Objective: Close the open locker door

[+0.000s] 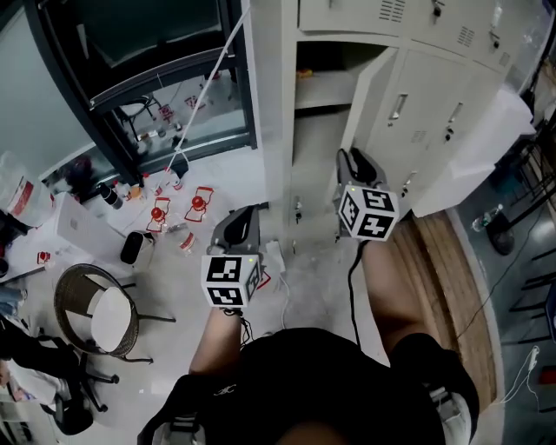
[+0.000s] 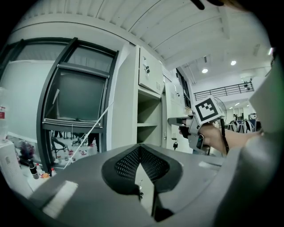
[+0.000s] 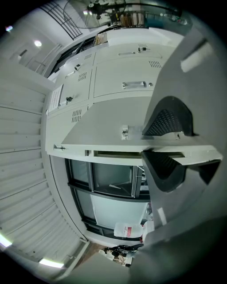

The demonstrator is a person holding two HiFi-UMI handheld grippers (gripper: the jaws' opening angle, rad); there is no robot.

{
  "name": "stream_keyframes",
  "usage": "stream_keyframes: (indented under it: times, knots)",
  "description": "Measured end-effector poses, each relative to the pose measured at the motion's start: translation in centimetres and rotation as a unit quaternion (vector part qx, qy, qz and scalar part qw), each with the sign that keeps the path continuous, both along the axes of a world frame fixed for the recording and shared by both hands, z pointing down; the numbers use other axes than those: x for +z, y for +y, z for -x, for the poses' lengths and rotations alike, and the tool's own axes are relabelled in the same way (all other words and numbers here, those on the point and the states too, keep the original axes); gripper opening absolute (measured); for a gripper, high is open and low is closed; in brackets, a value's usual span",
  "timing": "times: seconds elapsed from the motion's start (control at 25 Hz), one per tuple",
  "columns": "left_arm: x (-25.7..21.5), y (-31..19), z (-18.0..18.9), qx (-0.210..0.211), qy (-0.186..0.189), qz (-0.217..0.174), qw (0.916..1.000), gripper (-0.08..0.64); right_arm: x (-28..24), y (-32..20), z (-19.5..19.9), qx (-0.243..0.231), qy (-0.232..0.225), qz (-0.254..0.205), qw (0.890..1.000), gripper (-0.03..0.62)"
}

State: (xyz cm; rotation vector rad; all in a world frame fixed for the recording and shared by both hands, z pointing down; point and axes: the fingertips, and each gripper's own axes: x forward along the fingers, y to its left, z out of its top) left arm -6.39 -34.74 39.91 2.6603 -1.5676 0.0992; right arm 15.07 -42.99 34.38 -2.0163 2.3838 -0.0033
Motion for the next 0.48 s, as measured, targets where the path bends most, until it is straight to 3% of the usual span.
stream_keyframes:
  times: [0.48]
  knots:
    - [0.0, -0.2, 4.8, -0.046, 0.003, -0.002, 0.9989, 0.002, 0.1, -4.3, 3.8, 0.001, 0.012, 0.014, 1.000, 0.107]
